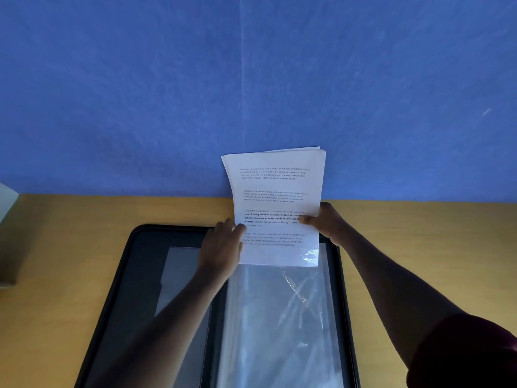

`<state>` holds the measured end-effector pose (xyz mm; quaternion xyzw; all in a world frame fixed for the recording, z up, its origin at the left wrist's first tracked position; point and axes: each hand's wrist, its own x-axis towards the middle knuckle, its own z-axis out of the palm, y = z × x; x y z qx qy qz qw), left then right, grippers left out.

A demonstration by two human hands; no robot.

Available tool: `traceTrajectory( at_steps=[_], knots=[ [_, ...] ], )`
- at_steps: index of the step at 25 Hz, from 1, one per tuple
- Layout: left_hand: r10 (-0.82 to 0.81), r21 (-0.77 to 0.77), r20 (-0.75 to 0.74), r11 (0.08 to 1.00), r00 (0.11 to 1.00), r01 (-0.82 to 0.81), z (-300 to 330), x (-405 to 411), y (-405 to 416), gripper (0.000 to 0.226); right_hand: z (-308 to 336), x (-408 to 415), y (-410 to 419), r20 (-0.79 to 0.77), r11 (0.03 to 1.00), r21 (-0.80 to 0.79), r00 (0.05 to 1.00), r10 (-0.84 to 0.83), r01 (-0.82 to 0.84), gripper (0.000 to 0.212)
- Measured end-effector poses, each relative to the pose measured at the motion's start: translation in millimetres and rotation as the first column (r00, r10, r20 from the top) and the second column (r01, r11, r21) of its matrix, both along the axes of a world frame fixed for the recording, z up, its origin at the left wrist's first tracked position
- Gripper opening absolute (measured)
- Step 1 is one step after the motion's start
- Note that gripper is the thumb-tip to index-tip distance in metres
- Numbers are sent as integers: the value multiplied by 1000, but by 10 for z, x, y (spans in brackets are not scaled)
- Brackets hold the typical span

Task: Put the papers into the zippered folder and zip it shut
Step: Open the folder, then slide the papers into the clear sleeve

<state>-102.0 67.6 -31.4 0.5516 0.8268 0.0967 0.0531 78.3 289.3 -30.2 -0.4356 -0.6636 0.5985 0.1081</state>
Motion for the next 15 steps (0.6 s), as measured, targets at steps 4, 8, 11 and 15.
traceTrajectory(
  at_steps=[4, 8, 11, 15],
  knots=[
    [-181, 94, 32, 980, 983, 177, -229, 435, -248, 53, 33, -58, 12, 21, 998, 61, 1000, -18, 17, 29],
    [-173, -83, 55, 981, 983, 177, -454, 719, -426, 83, 132, -165, 106, -7, 979, 158, 992, -127, 126, 23],
    [-175, -141, 38, 974, 984, 179, -501, 777, -475, 89, 144, -214, 115, 49, 977, 186, 992, -119, 108, 26],
    [-174, -140, 25, 974, 984, 176, -492, 798, -460, 89, 58, -82, 23, 138, 991, 122, 988, -72, 55, 27]
  ],
)
